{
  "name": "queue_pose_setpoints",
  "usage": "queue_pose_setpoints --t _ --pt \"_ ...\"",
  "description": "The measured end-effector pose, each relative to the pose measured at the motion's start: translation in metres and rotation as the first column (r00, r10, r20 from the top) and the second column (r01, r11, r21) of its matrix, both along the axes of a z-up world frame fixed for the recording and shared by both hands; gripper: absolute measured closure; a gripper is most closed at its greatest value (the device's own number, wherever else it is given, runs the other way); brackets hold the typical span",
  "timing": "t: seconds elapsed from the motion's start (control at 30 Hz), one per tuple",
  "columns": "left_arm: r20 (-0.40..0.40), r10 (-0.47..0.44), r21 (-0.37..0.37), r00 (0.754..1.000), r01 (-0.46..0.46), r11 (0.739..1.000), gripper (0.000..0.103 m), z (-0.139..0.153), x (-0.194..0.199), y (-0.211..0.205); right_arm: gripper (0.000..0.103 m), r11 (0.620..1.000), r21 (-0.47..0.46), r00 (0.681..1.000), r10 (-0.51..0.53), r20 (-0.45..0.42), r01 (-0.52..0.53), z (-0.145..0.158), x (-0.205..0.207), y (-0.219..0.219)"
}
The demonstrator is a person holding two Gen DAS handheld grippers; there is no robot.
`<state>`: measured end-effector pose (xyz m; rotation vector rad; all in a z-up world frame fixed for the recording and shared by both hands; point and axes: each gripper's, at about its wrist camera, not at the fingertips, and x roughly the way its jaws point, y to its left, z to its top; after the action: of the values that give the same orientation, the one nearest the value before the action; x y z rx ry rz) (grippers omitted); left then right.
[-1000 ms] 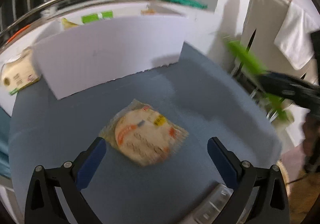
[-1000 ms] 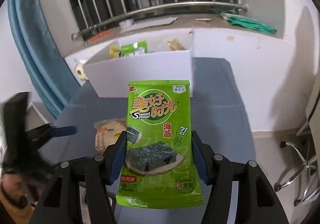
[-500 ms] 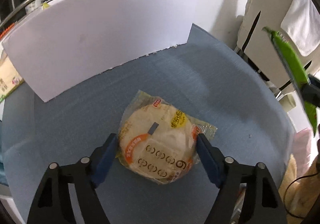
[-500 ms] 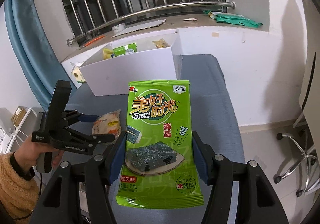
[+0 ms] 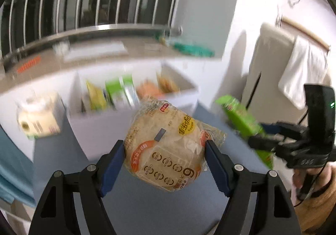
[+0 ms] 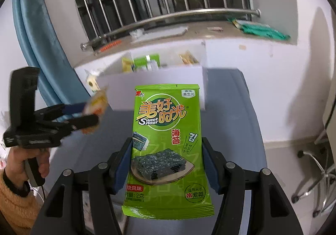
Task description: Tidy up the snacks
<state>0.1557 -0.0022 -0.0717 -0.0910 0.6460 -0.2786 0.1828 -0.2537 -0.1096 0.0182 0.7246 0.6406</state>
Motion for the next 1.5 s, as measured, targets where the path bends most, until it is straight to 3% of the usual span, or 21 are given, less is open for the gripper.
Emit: queue_pose_setpoints --t 0.13,0.27,0.47,0.6,0.67,0.7,0.73,0.8,1.0,1.17,1.33,1.5 --pt "0.068 0.033 -0.044 0.997 -0.03 0.999 0.023 0.037 0.036 0.021 0.037 0.999 0.037 1.0 0.011 0.029 -0.012 0.031 0.033 0.019" --pt "0.061 0.097 -0.068 0.993 -0.093 0.993 0.023 0.048 0.095 0.043 0.037 0.995 0.104 1.0 0.005 0.017 -0.007 0.058 0.085 0.042" --pt "0.002 0.139 -0.051 0.99 -0.138 0.989 0.023 0.038 0.151 0.066 0.037 0.996 0.089 0.999 -0.027 -0.047 0.031 0.068 0.164 0.082" --pt "-0.015 0.151 -0.024 0.988 -0.152 0.988 0.023 0.024 0.162 0.07 0.037 0.998 0.05 0.997 -0.04 -0.064 0.043 0.063 0.194 0.097" --pt "-0.016 0.166 -0.024 0.986 -0.166 0.986 0.018 0.019 0.163 0.072 0.036 0.999 0.035 0.998 -0.026 -0.064 0.029 0.061 0.202 0.104" --pt "-0.019 0.175 -0.028 0.984 -0.176 0.984 0.012 0.016 0.165 0.075 0.03 0.999 0.033 0.998 -0.017 -0.065 0.019 0.06 0.206 0.108" --pt "-0.021 0.185 -0.031 0.983 -0.186 0.982 0.0 0.014 0.164 0.077 0.023 1.0 0.023 0.998 -0.01 -0.065 0.012 0.06 0.209 0.112" --pt "-0.016 0.215 -0.019 0.977 -0.215 0.976 0.0 0.011 0.161 0.082 0.0 0.998 -0.041 0.998 -0.056 -0.031 0.055 0.059 0.213 0.117" --pt "0.011 0.24 -0.027 0.971 -0.24 0.97 0.0 0.015 0.138 0.093 0.0 0.996 -0.019 0.996 -0.087 0.019 0.087 0.064 0.201 0.107" --pt "0.057 0.264 -0.004 0.963 -0.264 0.965 0.0 0.033 0.113 0.087 0.0 0.997 -0.049 0.992 -0.06 0.115 0.066 0.083 0.176 0.107" --pt "0.147 0.281 0.008 0.948 -0.286 0.958 0.0 0.054 0.064 0.073 0.0 0.989 -0.123 0.954 -0.043 0.296 0.083 0.103 0.117 0.106" --pt "0.163 0.305 0.002 0.938 -0.309 0.951 0.0 0.068 0.016 0.058 0.0 0.986 -0.148 0.937 -0.021 0.348 0.077 0.107 0.062 0.098"
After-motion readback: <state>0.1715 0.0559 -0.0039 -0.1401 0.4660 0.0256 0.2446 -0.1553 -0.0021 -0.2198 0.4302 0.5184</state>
